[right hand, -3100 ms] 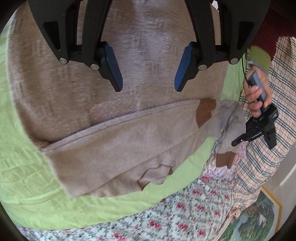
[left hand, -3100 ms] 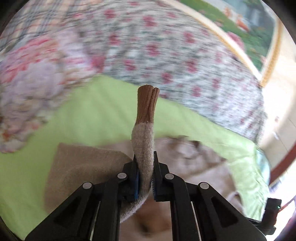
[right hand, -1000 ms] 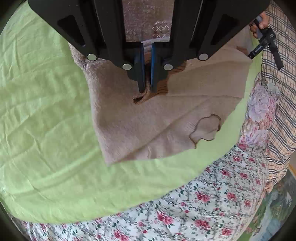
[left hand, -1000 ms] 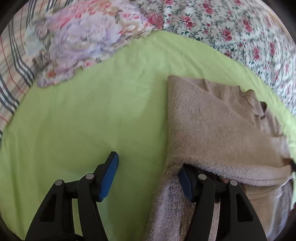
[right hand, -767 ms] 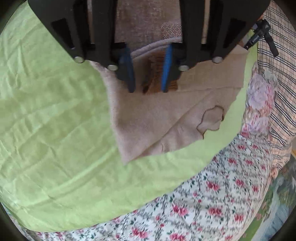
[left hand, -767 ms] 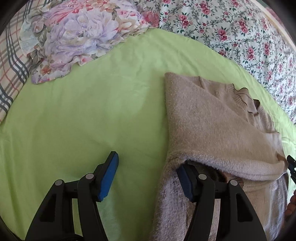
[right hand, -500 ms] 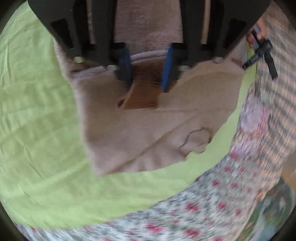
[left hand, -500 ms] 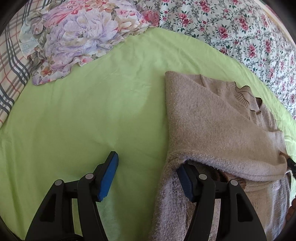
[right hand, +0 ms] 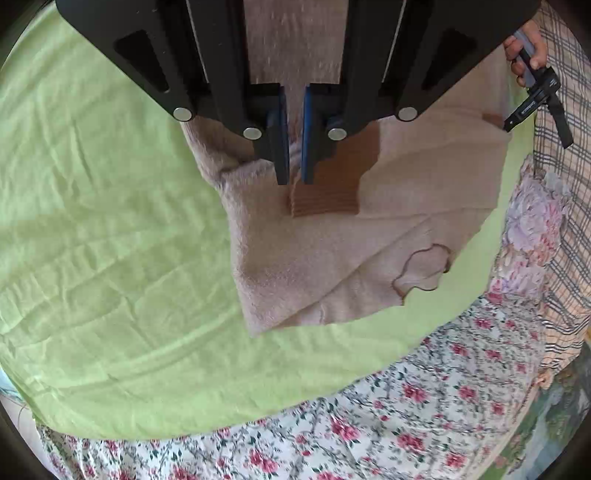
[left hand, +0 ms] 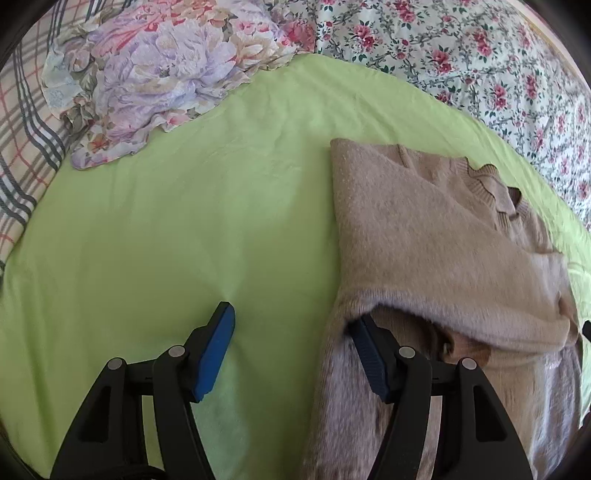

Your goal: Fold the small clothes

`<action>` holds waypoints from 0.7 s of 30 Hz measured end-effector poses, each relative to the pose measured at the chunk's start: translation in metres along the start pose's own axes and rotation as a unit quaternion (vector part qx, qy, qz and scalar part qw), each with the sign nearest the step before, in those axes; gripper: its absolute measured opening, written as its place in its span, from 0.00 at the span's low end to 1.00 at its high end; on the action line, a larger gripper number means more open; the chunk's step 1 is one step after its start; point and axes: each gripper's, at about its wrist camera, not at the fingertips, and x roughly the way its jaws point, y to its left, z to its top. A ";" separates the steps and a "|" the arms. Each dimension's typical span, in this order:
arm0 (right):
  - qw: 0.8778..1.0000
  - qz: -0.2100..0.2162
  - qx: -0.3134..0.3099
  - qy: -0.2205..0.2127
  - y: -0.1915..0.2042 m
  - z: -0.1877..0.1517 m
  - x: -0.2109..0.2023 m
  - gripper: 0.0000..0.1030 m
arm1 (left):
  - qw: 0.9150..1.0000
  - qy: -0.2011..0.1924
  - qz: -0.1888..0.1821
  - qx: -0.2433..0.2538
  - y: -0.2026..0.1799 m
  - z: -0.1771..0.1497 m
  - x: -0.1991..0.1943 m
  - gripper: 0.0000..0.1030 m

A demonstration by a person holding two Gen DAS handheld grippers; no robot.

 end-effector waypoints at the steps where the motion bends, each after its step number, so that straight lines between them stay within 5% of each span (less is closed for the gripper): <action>1: 1.000 0.006 0.001 -0.001 0.000 -0.003 -0.006 0.24 | 1.000 0.000 -0.003 0.001 0.001 -0.003 -0.006 0.63; 4: 1.000 0.021 0.001 -0.012 0.003 -0.015 -0.021 0.61 | 1.000 -0.004 -0.020 0.013 0.005 -0.015 -0.026 0.62; 21: 0.996 0.079 -0.029 -0.013 -0.027 -0.115 -0.105 0.61 | 0.983 0.055 -0.147 0.090 0.025 -0.167 -0.118 0.69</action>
